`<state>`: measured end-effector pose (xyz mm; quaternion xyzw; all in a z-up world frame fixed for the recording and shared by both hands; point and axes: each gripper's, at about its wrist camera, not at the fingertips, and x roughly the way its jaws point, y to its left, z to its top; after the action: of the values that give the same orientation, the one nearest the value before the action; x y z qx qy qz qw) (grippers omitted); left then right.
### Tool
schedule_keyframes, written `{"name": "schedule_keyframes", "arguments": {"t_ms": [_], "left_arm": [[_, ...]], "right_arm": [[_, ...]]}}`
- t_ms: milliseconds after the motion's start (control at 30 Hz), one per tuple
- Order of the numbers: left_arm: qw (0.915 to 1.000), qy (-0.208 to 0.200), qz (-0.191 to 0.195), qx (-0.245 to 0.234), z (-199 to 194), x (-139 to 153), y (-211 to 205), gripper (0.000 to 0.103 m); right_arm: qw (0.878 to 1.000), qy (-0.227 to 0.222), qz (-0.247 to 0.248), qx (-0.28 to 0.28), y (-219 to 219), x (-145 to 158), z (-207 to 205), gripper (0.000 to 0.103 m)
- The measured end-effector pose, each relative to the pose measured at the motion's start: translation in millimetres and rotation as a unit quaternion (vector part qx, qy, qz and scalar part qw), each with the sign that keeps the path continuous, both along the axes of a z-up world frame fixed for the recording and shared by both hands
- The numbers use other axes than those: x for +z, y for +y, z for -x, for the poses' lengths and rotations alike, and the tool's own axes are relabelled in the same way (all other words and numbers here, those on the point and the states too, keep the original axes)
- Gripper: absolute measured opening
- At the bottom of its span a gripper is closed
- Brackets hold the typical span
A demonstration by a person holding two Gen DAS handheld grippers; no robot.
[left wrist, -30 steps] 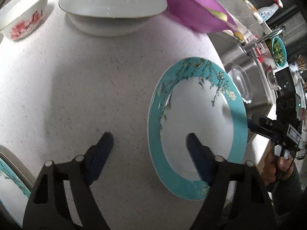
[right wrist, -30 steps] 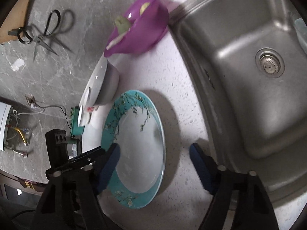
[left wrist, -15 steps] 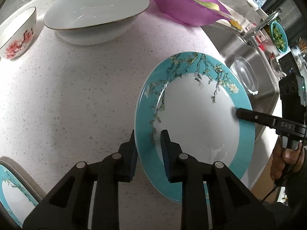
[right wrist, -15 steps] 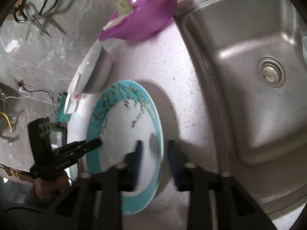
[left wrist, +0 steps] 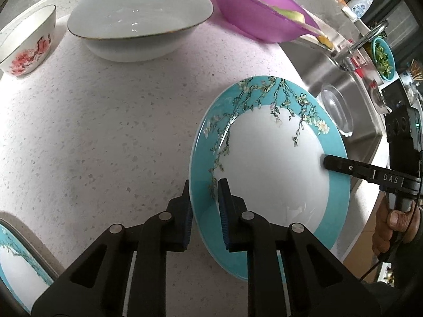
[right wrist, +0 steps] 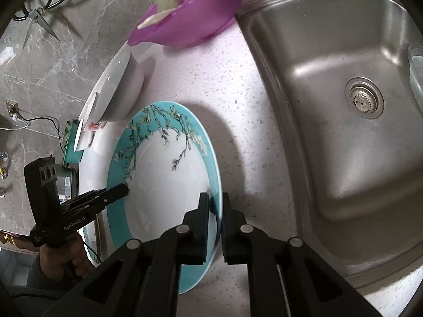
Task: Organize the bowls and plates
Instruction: 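Lift the smaller teal floral plate and carry it toward the plate stack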
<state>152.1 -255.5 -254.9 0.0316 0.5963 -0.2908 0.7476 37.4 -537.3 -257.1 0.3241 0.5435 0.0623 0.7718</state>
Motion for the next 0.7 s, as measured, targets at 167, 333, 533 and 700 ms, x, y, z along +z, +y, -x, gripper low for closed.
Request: {"name": "schedule_keyframes", "arguments": {"t_ms": [167,333,533,700], "left_arm": [[0.9998,-0.017,0.009,0.001,3,22,10,0.015],[0.9991,-0.035,0.022,0.007,9,51,26,0.015],[0.9973,-0.056,0.033,0.034,15,84,67,0.015],[0.9946,-0.068,0.035,0.07,24,105,118,0.015]], "right_arm": [[1.0,-0.013,0.0,-0.005,1,16,0,0.01],[1.0,-0.026,-0.002,-0.002,6,39,-2,0.01],[0.999,-0.046,-0.002,0.023,31,67,-11,0.01],[0.996,-0.061,-0.002,0.057,69,87,-25,0.01]]}}
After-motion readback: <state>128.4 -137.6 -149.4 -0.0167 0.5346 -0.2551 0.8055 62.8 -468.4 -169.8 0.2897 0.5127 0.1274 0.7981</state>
